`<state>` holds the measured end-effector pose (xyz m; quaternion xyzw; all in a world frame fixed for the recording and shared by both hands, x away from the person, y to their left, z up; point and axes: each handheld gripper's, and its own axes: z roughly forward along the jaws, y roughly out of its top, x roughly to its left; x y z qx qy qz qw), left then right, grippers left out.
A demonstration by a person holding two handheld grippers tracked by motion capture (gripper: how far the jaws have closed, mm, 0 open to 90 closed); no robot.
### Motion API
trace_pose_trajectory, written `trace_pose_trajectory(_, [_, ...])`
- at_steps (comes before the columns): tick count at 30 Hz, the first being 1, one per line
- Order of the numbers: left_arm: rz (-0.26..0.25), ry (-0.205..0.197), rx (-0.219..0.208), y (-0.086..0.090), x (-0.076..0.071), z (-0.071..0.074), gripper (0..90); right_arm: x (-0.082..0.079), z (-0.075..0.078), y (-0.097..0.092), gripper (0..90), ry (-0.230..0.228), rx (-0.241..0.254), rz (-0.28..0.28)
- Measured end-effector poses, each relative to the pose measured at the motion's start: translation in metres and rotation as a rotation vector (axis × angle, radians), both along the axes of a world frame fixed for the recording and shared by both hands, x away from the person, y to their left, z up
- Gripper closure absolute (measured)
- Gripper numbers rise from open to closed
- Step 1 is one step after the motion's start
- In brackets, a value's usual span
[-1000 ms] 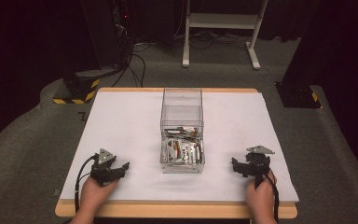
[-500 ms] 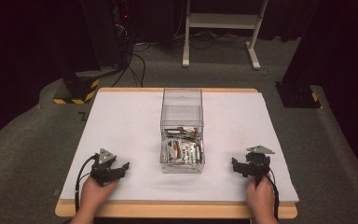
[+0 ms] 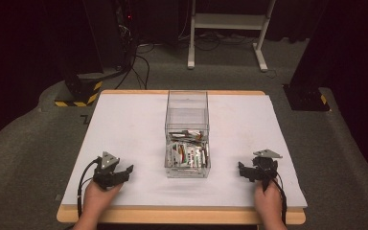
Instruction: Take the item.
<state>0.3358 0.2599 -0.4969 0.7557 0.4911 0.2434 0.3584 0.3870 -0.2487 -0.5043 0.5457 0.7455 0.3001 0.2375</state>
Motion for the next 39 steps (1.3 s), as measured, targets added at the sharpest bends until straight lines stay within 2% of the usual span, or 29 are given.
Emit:
trace_pose_trajectory(11, [-0.043, -0.056, -0.023, -0.012, -0.007, 0.011, 35.4, 0.000, 0.000, 0.000, 11.2, 0.003, 0.001, 0.001])
trace_pose_trajectory(20, [-0.072, -0.085, -0.052, -0.023, -0.013, 0.019, 35.5, 0.000, 0.000, -0.001, 11.2, 0.001, -0.001, 0.003])
trace_pose_trajectory(24, [-0.077, -0.093, -0.082, -0.027, -0.014, 0.023, 35.4, 0.000, 0.000, -0.001, 11.2, 0.000, 0.000, 0.004])
trace_pose_trajectory(30, [-0.077, -0.111, -0.104, -0.031, -0.016, 0.027, 35.3, 0.000, 0.000, -0.001, 11.3, 0.001, 0.001, 0.004])
trace_pose_trajectory(35, [-0.069, -0.138, -0.142, -0.031, -0.018, 0.032, 36.3, 0.000, 0.000, -0.001, 11.3, 0.001, 0.006, 0.005])
trace_pose_trajectory(39, [-0.077, -0.152, -0.144, -0.033, -0.019, 0.034, 36.7, 0.000, 0.000, -0.001, 11.3, 0.002, 0.007, 0.005])
